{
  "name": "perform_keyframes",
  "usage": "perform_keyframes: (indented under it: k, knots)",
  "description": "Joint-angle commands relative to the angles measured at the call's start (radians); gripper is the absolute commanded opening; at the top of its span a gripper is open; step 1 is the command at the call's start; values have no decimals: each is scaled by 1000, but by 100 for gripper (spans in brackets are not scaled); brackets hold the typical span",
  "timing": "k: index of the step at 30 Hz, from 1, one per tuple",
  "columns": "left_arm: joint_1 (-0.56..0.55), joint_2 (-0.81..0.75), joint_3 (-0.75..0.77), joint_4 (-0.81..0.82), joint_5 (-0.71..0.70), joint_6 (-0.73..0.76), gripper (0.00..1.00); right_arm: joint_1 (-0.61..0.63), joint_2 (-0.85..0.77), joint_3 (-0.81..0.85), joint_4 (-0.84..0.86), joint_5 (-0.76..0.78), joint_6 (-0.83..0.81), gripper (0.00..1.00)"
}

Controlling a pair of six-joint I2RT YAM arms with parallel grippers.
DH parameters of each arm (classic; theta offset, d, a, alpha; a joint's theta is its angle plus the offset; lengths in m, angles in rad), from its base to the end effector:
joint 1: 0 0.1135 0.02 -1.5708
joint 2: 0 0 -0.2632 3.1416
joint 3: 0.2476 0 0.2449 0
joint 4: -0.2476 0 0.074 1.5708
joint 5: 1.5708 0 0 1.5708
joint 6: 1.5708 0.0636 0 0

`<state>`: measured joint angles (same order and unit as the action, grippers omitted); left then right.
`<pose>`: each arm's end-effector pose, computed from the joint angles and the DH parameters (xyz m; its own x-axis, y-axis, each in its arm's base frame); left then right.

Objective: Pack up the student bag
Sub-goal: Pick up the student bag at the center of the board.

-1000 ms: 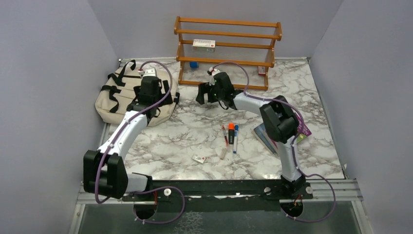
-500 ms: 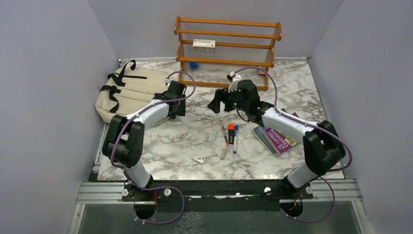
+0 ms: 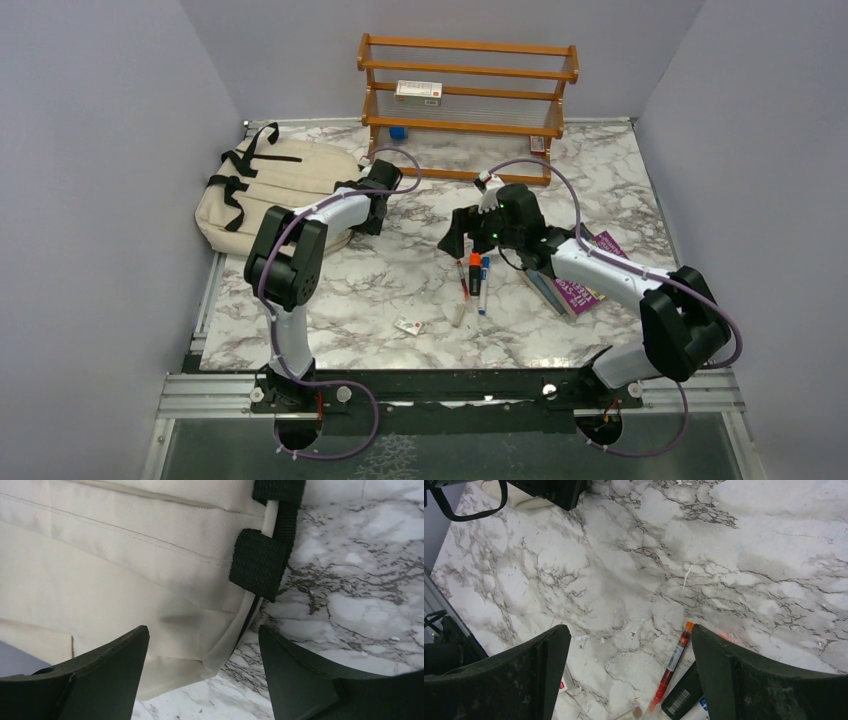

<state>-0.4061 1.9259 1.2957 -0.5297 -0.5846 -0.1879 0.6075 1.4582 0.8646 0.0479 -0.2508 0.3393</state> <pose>0.3716 -0.1216 0.1524 -0.8511 0.1964 -0.4869 -0.0326 0.9058 0.4224 0.2675 0.2052 0.2216 -0.6439 -0.0549 -0.7632 -0.5438 0.7345 0.4060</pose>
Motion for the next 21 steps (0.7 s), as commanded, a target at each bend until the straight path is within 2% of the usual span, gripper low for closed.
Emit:
perform_keyframes:
  k: [1, 3, 7, 13, 17, 21]
  knots:
    - [0, 39, 26, -33, -43, 23, 79, 3, -40, 0, -23, -38, -15, 96]
    - [1, 61, 29, -32, -52, 26, 76, 5, -43, 2, -25, -50, -13, 96]
    - [5, 90, 37, -30, -75, 42, 58, 3, -64, 11, -46, -66, -8, 96]
    - [31, 87, 48, -17, -30, 56, 37, 5, -115, 1, -118, -21, 20, 96]
    - [58, 82, 54, -19, -33, 56, 13, 3, -136, 5, -143, 12, 36, 96]
    - [71, 62, 55, -18, -39, 67, 0, 4, -143, 18, -159, 39, 44, 96]
